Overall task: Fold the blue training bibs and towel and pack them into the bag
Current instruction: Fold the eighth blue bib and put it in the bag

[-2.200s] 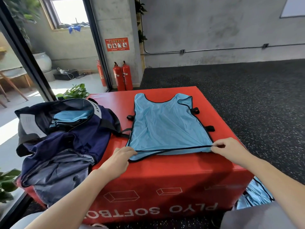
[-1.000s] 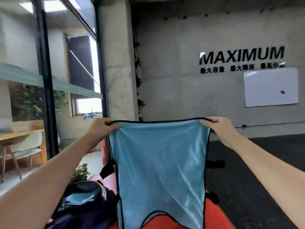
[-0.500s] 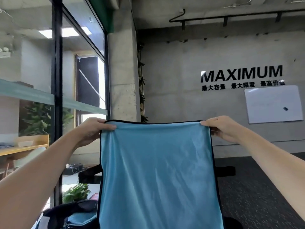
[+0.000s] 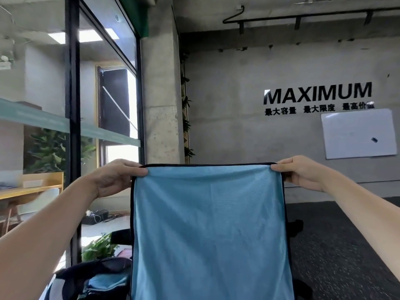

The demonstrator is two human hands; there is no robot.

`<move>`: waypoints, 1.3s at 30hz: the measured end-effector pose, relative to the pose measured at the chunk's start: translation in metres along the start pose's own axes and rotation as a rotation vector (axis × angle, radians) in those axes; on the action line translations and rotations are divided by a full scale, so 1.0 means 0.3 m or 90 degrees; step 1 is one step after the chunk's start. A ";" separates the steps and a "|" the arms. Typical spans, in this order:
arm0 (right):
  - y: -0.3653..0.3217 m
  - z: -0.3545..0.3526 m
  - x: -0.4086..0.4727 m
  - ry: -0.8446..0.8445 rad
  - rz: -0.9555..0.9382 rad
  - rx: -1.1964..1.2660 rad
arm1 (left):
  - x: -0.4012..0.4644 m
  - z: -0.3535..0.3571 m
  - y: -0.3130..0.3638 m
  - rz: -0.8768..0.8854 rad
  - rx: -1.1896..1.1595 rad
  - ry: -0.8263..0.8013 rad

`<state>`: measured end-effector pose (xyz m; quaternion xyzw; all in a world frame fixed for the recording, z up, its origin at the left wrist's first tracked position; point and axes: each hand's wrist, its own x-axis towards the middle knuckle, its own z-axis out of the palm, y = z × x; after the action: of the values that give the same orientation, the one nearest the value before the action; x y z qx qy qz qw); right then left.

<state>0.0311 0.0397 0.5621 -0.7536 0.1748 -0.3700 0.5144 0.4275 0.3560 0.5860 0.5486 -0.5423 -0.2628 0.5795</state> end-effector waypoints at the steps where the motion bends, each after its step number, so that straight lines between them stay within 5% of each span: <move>1: 0.002 0.001 0.001 0.000 -0.001 0.002 | 0.004 0.002 -0.002 0.001 0.010 0.013; 13: -0.002 0.033 -0.019 0.066 -0.051 0.036 | 0.022 0.049 -0.020 0.101 0.036 0.212; 29: -0.053 0.050 -0.098 0.017 -0.003 -0.098 | -0.040 0.047 -0.004 0.100 0.129 0.256; 39: 0.062 0.088 -0.037 0.141 -0.034 -0.390 | 0.029 0.055 -0.168 0.101 0.516 0.217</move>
<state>0.0454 0.0561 0.5359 -0.8329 0.3127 -0.3933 0.2320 0.4294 0.3295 0.5395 0.7235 -0.5390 0.1105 0.4169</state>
